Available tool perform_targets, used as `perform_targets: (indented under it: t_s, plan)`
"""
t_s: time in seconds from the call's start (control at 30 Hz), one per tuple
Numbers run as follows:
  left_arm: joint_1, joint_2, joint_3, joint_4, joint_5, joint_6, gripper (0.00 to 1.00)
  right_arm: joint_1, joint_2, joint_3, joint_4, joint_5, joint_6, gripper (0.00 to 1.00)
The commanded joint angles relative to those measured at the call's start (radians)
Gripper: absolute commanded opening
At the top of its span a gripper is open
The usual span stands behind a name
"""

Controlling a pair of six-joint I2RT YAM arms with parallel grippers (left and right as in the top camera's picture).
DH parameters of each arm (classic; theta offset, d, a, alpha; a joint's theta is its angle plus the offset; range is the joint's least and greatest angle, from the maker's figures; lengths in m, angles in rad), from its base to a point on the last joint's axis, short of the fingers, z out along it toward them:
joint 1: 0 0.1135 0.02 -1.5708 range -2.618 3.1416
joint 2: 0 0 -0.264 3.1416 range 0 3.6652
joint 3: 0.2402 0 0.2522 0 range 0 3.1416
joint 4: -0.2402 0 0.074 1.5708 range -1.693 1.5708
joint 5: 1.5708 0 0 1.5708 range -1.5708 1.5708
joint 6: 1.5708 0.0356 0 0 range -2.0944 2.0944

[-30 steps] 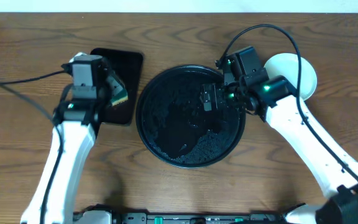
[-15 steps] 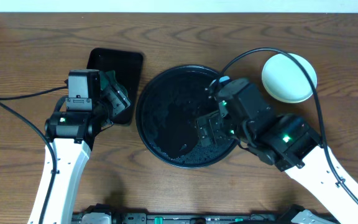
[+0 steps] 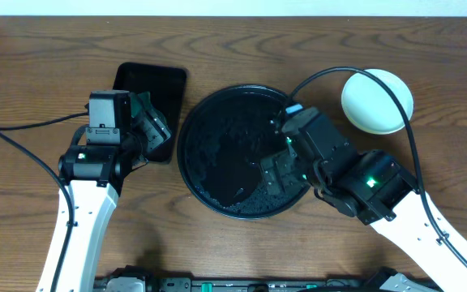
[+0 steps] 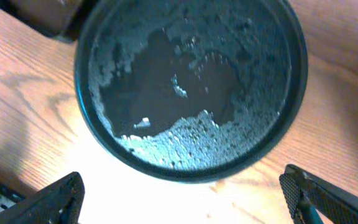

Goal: Clean dirty plates on tray and stack at the side

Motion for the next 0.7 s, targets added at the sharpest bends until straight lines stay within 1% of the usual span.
perform_targets:
  t_s: [0.0, 0.17, 0.4, 0.5, 0.67]
  plan:
    - [0.002, 0.0, -0.002, -0.003, 0.002, 0.01, 0.78, 0.006, 0.0, 0.007, -0.038, 0.016, -0.012, 0.99]
    - [0.002, 0.0, -0.002, -0.003, 0.002, 0.01, 0.78, 0.006, 0.0, 0.007, -0.064, 0.016, -0.011, 0.99]
    - [0.002, 0.0, -0.002, -0.003, 0.002, 0.01, 0.78, 0.005, -0.006, 0.007, 0.006, 0.018, -0.013, 0.99]
    - [0.002, 0.0, -0.002, -0.003, 0.002, 0.01, 0.79, 0.002, -0.019, 0.007, 0.011, 0.027, -0.024, 0.99]
    - [0.002, 0.0, -0.002, -0.003, 0.002, 0.01, 0.78, -0.003, -0.05, 0.007, 0.013, 0.027, -0.104, 0.99]
